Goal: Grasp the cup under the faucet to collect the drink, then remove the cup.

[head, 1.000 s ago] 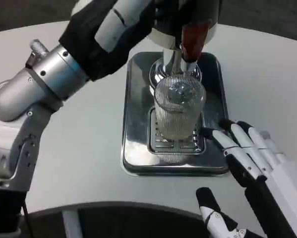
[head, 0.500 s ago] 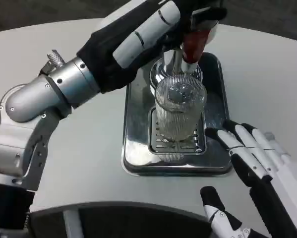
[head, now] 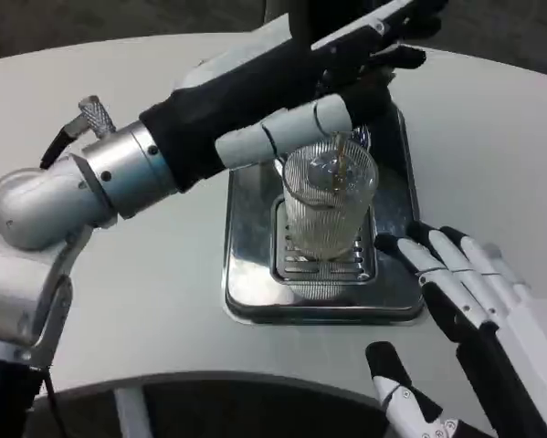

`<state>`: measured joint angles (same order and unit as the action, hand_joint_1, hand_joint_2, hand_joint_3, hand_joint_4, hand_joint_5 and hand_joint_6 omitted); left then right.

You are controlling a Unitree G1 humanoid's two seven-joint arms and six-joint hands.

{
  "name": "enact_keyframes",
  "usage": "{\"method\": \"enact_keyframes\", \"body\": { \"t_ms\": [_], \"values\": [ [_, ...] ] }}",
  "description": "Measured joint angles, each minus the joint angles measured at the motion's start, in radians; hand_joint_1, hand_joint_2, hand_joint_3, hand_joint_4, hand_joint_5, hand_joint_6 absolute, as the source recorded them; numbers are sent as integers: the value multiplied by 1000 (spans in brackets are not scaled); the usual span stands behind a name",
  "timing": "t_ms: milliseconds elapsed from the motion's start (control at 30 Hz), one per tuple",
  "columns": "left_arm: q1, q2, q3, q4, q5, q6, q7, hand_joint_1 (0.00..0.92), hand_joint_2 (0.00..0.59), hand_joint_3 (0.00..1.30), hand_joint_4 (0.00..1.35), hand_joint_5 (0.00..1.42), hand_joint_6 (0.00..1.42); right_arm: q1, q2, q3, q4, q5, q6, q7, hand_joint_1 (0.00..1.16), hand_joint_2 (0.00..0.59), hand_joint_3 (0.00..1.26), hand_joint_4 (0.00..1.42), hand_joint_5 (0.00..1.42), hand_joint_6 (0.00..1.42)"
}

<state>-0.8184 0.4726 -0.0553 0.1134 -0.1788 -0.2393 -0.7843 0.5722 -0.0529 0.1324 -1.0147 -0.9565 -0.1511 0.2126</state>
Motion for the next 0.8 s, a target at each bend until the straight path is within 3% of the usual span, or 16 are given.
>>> {"method": "enact_keyframes", "body": {
  "t_ms": [367, 667, 800],
  "values": [
    [66, 58, -3, -12, 111, -206, 23, 0, 134, 0, 0, 81, 52, -8, 11, 8, 34, 4, 34, 3, 308, 473, 124, 52, 39, 46],
    [80, 73, -3, -16, 122, -236, 45, 0, 136, 0, 0, 81, 55, -17, 39, 6, 112, 88, 145, 30, 422, 393, 76, 12, 18, 51],
    [91, 74, -3, -22, 122, -235, 63, 0, 136, 0, 0, 81, 55, -81, 40, -4, 162, 124, 196, 41, 519, 338, 45, 0, 0, 35]
  ]
}}
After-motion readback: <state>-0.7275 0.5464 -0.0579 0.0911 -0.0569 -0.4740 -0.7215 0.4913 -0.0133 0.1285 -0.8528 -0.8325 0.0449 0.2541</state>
